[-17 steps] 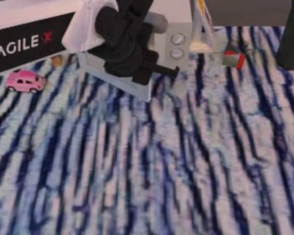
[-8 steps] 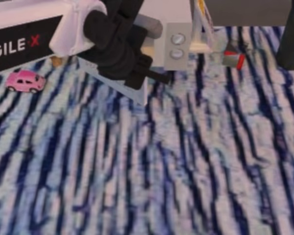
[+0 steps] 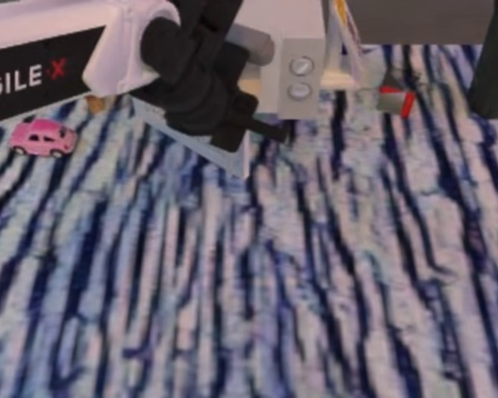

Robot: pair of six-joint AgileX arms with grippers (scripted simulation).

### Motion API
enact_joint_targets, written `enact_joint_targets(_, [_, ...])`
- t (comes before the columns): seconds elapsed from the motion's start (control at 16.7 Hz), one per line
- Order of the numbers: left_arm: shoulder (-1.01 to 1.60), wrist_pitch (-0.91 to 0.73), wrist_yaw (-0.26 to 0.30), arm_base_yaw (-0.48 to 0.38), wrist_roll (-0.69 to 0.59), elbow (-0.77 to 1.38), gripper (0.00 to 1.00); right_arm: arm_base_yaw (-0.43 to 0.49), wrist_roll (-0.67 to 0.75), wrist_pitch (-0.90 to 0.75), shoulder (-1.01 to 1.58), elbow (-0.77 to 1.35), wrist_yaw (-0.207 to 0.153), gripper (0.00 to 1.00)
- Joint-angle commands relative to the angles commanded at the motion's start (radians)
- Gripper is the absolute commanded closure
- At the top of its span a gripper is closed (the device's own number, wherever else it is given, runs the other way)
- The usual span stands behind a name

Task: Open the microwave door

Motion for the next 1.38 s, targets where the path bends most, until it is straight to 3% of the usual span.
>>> enact_joint_targets(0.72, [0.0, 0.0, 0.0, 0.0, 0.0, 0.0, 1.0, 0.0, 0.0, 0.0, 0.0, 0.0, 0.0, 0.0])
enact_joint_targets(1.38, [-0.071, 0.019, 0.085, 0.047, 0.146, -0.095, 1.0, 0.0, 0.0, 0.0, 0.0, 0.0, 0.0, 0.0])
